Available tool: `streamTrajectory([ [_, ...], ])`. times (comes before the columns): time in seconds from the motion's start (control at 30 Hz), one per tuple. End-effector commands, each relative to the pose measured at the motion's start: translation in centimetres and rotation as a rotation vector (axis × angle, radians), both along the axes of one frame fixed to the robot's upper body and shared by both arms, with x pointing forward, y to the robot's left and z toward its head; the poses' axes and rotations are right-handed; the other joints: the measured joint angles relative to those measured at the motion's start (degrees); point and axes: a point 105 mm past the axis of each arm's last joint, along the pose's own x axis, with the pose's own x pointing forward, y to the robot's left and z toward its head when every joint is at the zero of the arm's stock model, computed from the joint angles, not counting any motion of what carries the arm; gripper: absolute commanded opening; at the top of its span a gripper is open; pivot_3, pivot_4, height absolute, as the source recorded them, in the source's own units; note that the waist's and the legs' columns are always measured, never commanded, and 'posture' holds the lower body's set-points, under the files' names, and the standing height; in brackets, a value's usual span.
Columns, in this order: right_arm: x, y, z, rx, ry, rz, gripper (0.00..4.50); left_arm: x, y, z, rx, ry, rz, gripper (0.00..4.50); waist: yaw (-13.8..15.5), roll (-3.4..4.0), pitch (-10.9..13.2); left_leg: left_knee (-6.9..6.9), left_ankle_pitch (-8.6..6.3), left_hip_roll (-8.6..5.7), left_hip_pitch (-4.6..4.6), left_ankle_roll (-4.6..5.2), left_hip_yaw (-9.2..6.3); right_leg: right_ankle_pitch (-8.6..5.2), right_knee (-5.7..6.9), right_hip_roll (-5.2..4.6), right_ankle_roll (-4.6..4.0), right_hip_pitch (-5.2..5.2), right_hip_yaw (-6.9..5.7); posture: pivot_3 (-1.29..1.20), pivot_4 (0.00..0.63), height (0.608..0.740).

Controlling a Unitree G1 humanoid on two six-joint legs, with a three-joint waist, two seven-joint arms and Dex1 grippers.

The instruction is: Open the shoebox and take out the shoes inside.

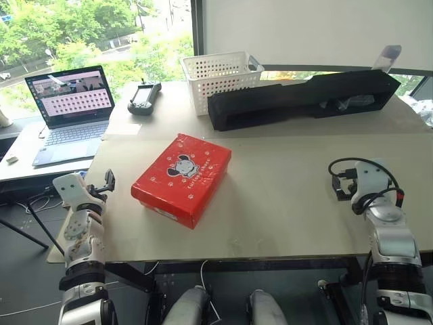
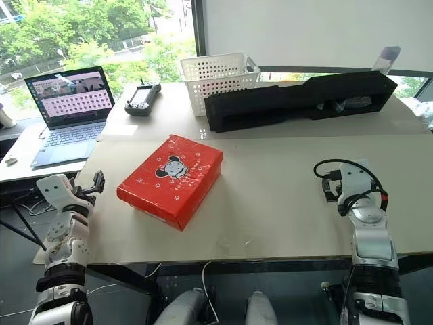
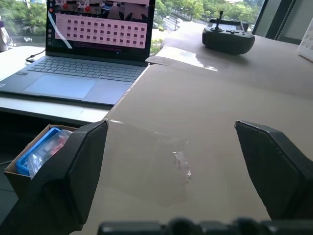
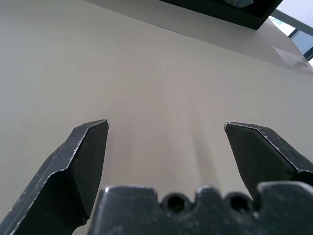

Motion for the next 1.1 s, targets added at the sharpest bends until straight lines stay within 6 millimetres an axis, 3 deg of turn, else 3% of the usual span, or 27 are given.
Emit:
streamTrajectory([
  [0.03,0.5,0.2,2.4,-0.012,-0.081,0.022,4.5,0.3,-0.5,1.5,0.046,-0.033,-0.078,4.47,0.0,0.0,0.0,0.0,0.0,0.0,0.0,0.0,0.0,0.0,0.0,0.0,0.0,0.0,0.0,0.0,0.15,0.738],
  [0.17,1.0,1.6,3.3,0.031,-0.062,0.136,4.5,0.9,-2.2,2.0,0.109,-0.002,-0.295,4.47,-0.34,0.01,0.0,0.0,0.0,0.0,0.0,0.0,0.01,0.01,0.02,0.02,-0.01,0.0,0.0,0.0,0.15,0.738],
  [0.3,0.5,6.8,4.7,0.135,0.053,0.5,4.5,-0.3,-5.1,3.4,0.312,0.087,-0.727,4.47,-1.2,-0.01,0.02,-0.02,0.0,0.02,-0.15,0.0,0.0,0.0,-0.03,0.04,-0.03,-0.07,-0.03,0.0,0.15,0.738],
  [0.43,-2.2,11.9,5.3,0.147,0.193,0.84,4.5,-1.8,-5.4,5.0,0.376,0.158,-0.961,4.47,-1.7,0.04,0.04,-0.09,0.0,0.11,-0.29,0.0,-0.01,-0.05,-0.07,0.03,-0.11,-0.22,-0.02,0.0,0.15,0.738],
  [0.47,-2.7,12.8,5.6,0.155,0.2,0.899,3.98,-1.9,-5.3,5.4,0.384,0.163,-0.99,4.5,-1.78,0.04,0.04,-0.13,0.0,0.17,-0.33,0.0,-0.01,-0.06,-0.07,0.05,-0.12,-0.28,-0.03,0.0,0.15,0.738],
  [0.57,-3.2,15.2,6.7,0.191,0.172,1.016,3.11,-2.0,-4.6,6.4,0.392,0.166,-1.026,3.71,-1.78,0.04,0.04,-0.14,-0.02,0.39,-0.36,-0.03,-0.02,-0.23,-0.13,-0.06,-0.4,-0.25,-0.1,0.0,0.15,0.738],
  [0.73,-3.3,18.7,6.7,0.174,0.181,1.114,1.46,-1.6,-4.2,6.6,0.411,0.183,-1.041,1.95,-1.82,0.03,0.05,-0.15,-0.02,0.4,-0.37,-0.04,0.02,-0.28,-0.14,-0.27,-0.5,-0.3,-0.23,0.0,0.15,0.738],
  [0.87,-3.5,20.4,6.6,0.168,0.183,1.154,0.05,-1.5,-4.4,6.5,0.416,0.185,-1.055,0.45,-1.54,0.02,0.05,-0.19,-0.03,0.38,-0.49,-0.04,0.02,-0.08,-0.14,-0.29,-0.22,-0.47,-0.34,0.0,0.15,0.738],
  [0.93,-3.6,21.1,6.3,0.162,0.196,1.17,0.0,-1.5,-4.4,6.2,0.419,0.188,-1.058,0.06,-1.38,0.02,0.05,-0.21,-0.02,0.37,-0.52,-0.04,0.02,0.01,-0.13,-0.29,-0.38,-0.58,-0.34,0.0,0.15,0.738],
  [1.1,-3.2,22.9,4.6,0.123,0.259,1.167,0.0,-0.8,-4.3,4.5,0.498,0.281,-1.026,0.06,-1.27,0.01,0.05,-0.18,-0.02,0.39,-0.55,-0.05,0.02,0.24,-0.1,-0.23,-0.64,-0.8,-0.35,0.0,0.15,0.738],
])
